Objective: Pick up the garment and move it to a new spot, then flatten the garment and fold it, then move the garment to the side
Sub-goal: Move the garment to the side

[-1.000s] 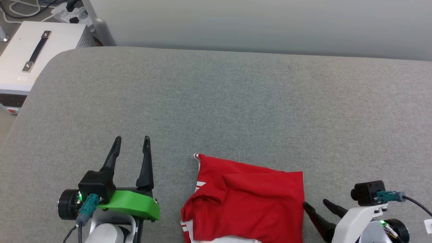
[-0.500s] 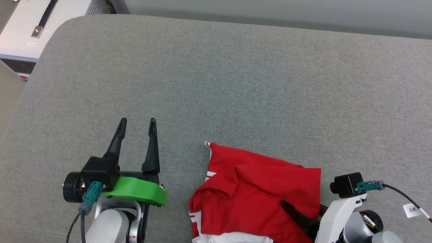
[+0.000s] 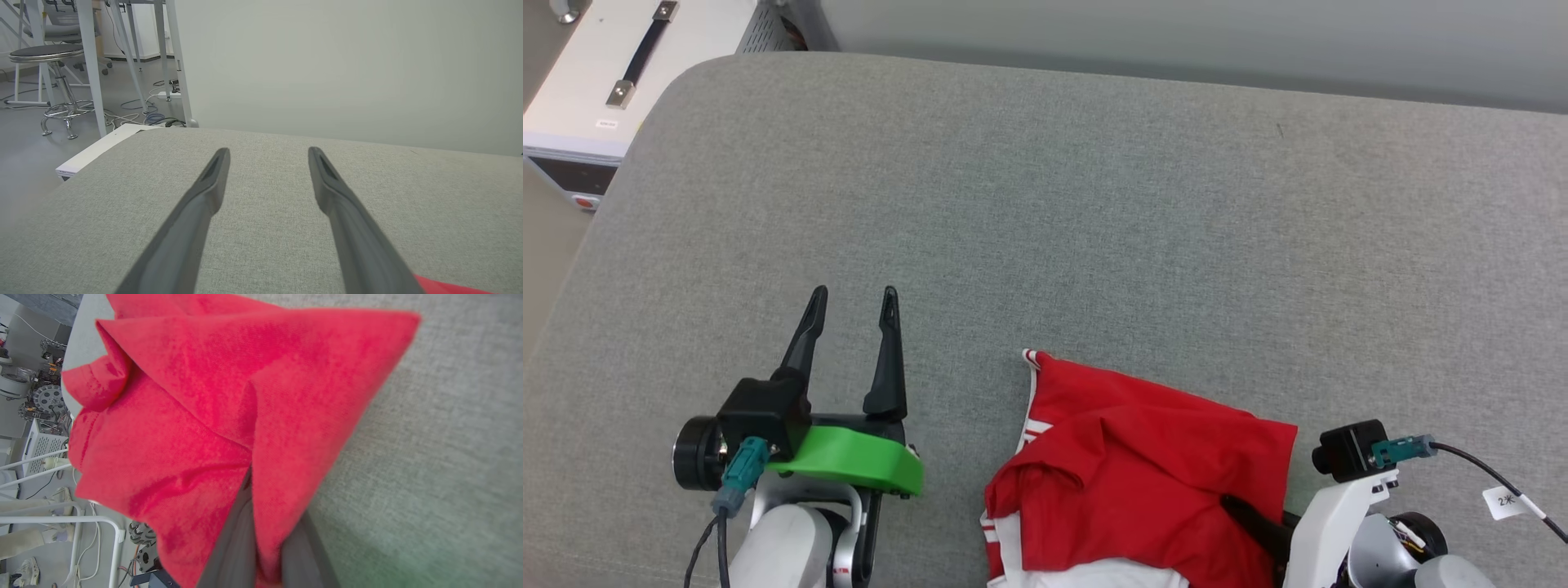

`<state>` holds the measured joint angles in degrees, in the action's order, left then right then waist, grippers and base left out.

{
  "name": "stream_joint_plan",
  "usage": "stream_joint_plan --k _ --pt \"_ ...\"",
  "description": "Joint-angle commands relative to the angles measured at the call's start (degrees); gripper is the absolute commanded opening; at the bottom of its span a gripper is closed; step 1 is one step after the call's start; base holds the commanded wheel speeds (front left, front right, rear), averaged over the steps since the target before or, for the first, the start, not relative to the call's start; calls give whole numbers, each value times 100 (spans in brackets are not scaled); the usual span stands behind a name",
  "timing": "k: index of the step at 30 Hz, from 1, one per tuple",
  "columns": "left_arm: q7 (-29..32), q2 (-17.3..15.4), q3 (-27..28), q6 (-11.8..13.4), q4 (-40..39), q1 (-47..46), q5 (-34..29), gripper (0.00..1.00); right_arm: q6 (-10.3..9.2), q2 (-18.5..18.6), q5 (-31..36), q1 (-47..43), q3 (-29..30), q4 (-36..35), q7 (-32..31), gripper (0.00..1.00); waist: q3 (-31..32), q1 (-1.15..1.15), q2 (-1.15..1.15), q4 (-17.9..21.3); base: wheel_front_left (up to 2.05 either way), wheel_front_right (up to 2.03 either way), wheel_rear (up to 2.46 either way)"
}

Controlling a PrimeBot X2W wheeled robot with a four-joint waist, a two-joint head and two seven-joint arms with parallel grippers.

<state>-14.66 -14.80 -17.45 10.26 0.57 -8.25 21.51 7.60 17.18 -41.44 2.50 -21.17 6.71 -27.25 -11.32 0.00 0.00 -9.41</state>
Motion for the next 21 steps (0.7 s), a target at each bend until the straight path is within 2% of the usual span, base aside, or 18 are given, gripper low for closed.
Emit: stream_joint_plan --k 1,10,21 --pt "-34 9 58 -38 8 44 -76 100 -11 71 68 -13 -28 57 -46 0 136 0 0 69 0 0 0" --pt "-34 9 215 -55 -82 308 -100 100 -11 261 276 35 264 -35 -200 0 486 0 0 543 0 0 0" --pt "-34 -13 202 -38 -270 406 -168 100 -11 920 527 322 710 -120 -709 0 373 0 0 1686 0 0 0"
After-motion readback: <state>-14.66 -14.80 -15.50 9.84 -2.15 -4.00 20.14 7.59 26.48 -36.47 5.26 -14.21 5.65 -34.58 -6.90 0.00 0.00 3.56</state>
